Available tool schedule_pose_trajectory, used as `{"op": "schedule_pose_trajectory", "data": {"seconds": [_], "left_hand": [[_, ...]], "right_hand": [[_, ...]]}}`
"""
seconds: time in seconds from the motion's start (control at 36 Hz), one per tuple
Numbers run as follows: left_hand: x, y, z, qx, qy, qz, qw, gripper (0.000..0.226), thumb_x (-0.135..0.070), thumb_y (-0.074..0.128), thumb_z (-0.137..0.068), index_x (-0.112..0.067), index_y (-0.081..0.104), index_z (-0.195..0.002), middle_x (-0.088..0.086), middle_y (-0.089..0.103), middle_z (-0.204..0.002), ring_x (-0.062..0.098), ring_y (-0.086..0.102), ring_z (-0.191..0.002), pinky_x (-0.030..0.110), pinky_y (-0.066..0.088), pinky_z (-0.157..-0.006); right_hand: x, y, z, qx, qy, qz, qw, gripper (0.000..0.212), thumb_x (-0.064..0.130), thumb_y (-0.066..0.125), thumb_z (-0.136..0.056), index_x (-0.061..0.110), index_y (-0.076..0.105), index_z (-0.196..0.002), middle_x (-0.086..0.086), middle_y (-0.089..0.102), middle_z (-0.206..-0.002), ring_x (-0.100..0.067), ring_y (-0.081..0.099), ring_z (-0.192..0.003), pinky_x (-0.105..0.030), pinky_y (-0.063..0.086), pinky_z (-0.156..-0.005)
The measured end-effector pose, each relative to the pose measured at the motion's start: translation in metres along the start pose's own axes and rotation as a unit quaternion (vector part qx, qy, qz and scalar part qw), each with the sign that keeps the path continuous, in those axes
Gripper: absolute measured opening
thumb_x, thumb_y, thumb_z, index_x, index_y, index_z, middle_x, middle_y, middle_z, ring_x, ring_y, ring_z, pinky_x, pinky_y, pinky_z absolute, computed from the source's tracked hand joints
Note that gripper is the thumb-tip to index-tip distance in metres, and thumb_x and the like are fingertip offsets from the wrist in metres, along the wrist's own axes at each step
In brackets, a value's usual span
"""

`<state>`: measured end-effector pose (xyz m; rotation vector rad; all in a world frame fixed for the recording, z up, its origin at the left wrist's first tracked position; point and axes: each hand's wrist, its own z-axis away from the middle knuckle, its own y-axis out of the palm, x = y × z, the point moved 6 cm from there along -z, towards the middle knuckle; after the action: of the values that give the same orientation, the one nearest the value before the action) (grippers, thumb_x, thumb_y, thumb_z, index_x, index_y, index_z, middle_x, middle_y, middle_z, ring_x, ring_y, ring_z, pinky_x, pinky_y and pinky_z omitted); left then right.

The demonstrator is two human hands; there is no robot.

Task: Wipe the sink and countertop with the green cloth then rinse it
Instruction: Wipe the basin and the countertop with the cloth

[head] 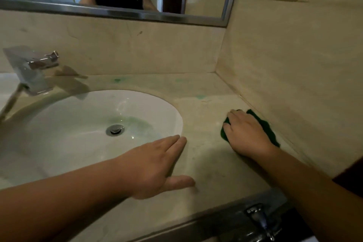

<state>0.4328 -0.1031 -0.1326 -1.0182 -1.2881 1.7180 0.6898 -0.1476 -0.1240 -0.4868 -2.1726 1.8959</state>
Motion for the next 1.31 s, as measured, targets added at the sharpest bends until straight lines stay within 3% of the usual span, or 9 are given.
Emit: {"op": "schedule_pose_trajectory", "data": {"seconds": [0.08, 0.14, 0.28, 0.5, 0.69, 0.94, 1.03, 1.11, 1.31], "left_hand": [[-0.001, -0.003, 0.002, 0.012, -0.01, 0.018, 1.0, 0.109, -0.089, 0.029, -0.088, -0.025, -0.007, -0.168, -0.001, 0.002, -0.178, 0.015, 0.009, -0.162, 0.028, 0.009, -0.129], [0.001, -0.006, 0.002, -0.018, -0.018, 0.03, 0.999, 0.108, -0.091, 0.036, -0.087, -0.026, 0.003, -0.167, 0.001, 0.026, -0.172, 0.02, 0.035, -0.151, 0.035, 0.031, -0.124], [0.002, -0.012, 0.009, -0.12, -0.002, -0.025, 0.992, 0.089, -0.091, 0.032, -0.088, -0.022, 0.036, -0.145, 0.003, 0.064, -0.125, 0.025, 0.063, -0.101, 0.044, 0.054, -0.086], [0.017, -0.003, 0.026, -0.075, -0.05, -0.011, 0.996, 0.066, -0.085, 0.029, -0.094, -0.022, 0.046, -0.102, 0.004, 0.064, -0.099, 0.031, 0.064, -0.091, 0.044, 0.054, -0.082], [0.014, -0.011, 0.025, -0.111, -0.008, -0.083, 0.99, 0.067, -0.081, 0.025, -0.097, -0.019, 0.05, -0.098, 0.007, 0.065, -0.089, 0.033, 0.063, -0.082, 0.043, 0.052, -0.077], [0.021, -0.016, 0.008, -0.059, 0.029, -0.109, 0.992, 0.072, -0.088, 0.025, -0.092, -0.022, 0.054, -0.094, 0.0, 0.062, -0.074, 0.02, 0.058, -0.062, 0.04, 0.054, -0.067], [0.027, -0.013, 0.006, -0.071, 0.048, -0.112, 0.99, 0.075, -0.091, 0.022, -0.09, -0.022, 0.05, -0.092, 0.002, 0.062, -0.075, 0.026, 0.059, -0.065, 0.044, 0.053, -0.069], [0.033, -0.012, 0.003, -0.055, 0.056, -0.082, 0.994, 0.072, -0.094, 0.029, -0.088, -0.023, 0.046, -0.088, 0.002, 0.059, -0.074, 0.027, 0.057, -0.066, 0.043, 0.051, -0.068], [0.054, -0.015, -0.026, -0.03, -0.019, 0.034, 0.999, 0.064, -0.093, 0.032, -0.086, -0.032, 0.05, -0.093, -0.007, 0.059, -0.07, 0.009, 0.056, -0.066, 0.037, 0.053, -0.07]], "right_hand": [[0.06, -0.009, -0.012, 0.006, -0.069, -0.039, 0.997, 0.036, 0.025, 0.031, -0.108, 0.011, 0.053, -0.134, -0.01, 0.056, -0.137, -0.026, 0.048, -0.125, -0.04, 0.032, -0.114], [0.098, -0.014, -0.017, 0.028, -0.106, -0.094, 0.99, 0.041, 0.024, 0.033, -0.11, 0.013, 0.048, -0.147, -0.007, 0.049, -0.153, -0.024, 0.042, -0.14, -0.036, 0.024, -0.121], [0.15, -0.031, -0.017, 0.037, -0.183, -0.237, 0.953, 0.03, 0.021, 0.042, -0.109, 0.024, 0.067, -0.124, 0.003, 0.065, -0.126, -0.011, 0.06, -0.109, -0.024, 0.044, -0.095], [0.086, -0.092, 0.013, -0.111, -0.126, -0.158, 0.973, 0.024, 0.024, 0.044, -0.108, 0.022, 0.065, -0.12, 0.003, 0.059, -0.113, -0.014, 0.052, -0.103, -0.029, 0.043, -0.09], [0.009, -0.013, 0.037, 0.05, 0.065, -0.076, 0.994, 0.057, 0.052, 0.031, -0.105, 0.028, 0.035, -0.157, -0.009, 0.032, -0.163, -0.031, 0.029, -0.146, -0.045, 0.024, -0.122], [0.083, -0.004, -0.015, 0.029, -0.091, -0.101, 0.99, 0.051, 0.034, 0.04, -0.108, 0.013, 0.043, -0.154, -0.011, 0.04, -0.16, -0.031, 0.034, -0.149, -0.045, 0.027, -0.122], [0.12, -0.01, -0.016, -0.021, -0.189, -0.137, 0.972, 0.043, 0.029, 0.044, -0.103, 0.007, 0.064, -0.133, -0.013, 0.064, -0.136, -0.031, 0.056, -0.127, -0.041, 0.036, -0.114], [0.14, -0.011, -0.014, 0.034, -0.235, -0.195, 0.952, 0.038, 0.034, 0.046, -0.099, 0.016, 0.069, -0.122, -0.001, 0.069, -0.12, -0.018, 0.059, -0.112, -0.036, 0.044, -0.103], [0.064, -0.059, -0.028, -0.04, -0.091, -0.242, 0.965, 0.024, 0.025, 0.051, -0.106, 0.024, 0.064, -0.125, 0.006, 0.059, -0.111, -0.011, 0.053, -0.098, -0.024, 0.038, -0.082]]}}
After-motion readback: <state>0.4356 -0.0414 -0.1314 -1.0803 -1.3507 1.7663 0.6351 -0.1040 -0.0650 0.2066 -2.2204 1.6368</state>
